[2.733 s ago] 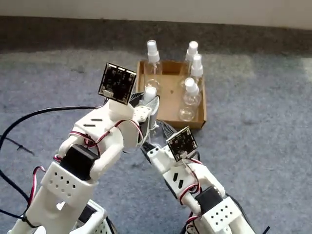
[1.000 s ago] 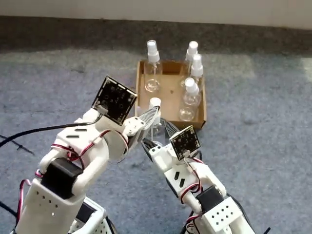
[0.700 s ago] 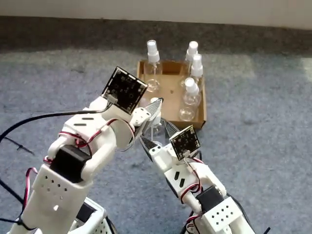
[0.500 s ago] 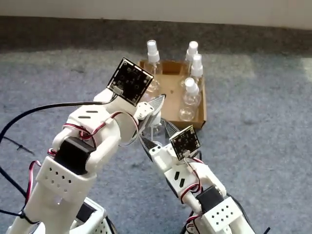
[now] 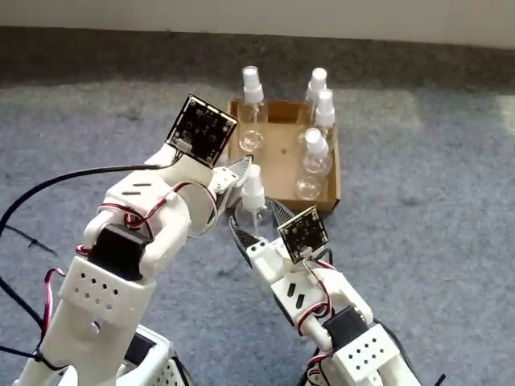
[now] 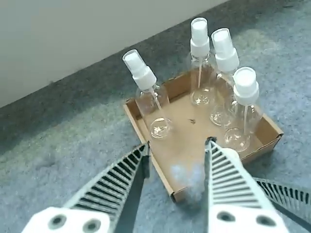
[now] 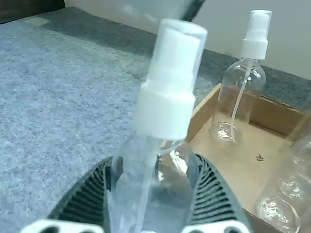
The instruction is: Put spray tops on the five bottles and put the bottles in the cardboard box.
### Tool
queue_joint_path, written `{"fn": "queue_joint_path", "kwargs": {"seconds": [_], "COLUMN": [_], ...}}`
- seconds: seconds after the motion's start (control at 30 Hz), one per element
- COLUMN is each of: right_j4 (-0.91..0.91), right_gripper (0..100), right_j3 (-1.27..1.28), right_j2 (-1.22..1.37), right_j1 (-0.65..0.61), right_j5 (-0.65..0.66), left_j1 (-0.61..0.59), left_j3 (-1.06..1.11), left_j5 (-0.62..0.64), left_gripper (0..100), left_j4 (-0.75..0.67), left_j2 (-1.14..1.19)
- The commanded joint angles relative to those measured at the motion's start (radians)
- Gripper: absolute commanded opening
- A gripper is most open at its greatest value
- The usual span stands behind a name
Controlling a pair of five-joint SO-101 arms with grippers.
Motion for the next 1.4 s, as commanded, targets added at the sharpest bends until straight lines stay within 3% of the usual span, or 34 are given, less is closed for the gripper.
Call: {"fn": "queue_joint_path", "kwargs": {"seconds": [0.0, 0.27, 0.5, 0.67, 0.77, 0.87, 1.13, 1.37], "right_j4": [-0.021, -0.021, -0.021, -0.021, -0.021, -0.021, -0.022, -0.022], "right_gripper": [0.4, 0.4, 0.4, 0.4, 0.4, 0.4, 0.4, 0.4], "right_j3": [-0.010, -0.012, -0.016, -0.054, -0.140, -0.232, -0.590, -0.865], "right_j2": [-0.001, 0.002, -0.001, 0.001, 0.007, 0.025, 0.529, 0.951], "right_j1": [0.012, 0.012, 0.012, 0.099, 0.185, 0.188, 0.113, 0.111], "right_j5": [-0.006, -0.006, -0.002, 0.000, -0.008, -0.008, -0.008, 0.006], "left_j1": [-0.005, -0.010, -0.022, -0.183, -0.305, -0.380, -0.444, -0.443], "left_j3": [0.015, 0.074, -0.021, 0.024, 0.142, 0.289, 0.644, 0.665], "left_j5": [-0.008, -0.052, -0.051, 0.029, 0.097, 0.138, 0.138, 0.137], "left_gripper": [18, 18, 18, 18, 18, 18, 18, 18], "left_j4": [-0.006, 0.018, 0.025, 0.074, 0.074, 0.038, -0.328, -0.374], "left_j2": [-0.074, -0.249, -0.272, -0.268, -0.271, -0.271, -0.271, -0.265]}}
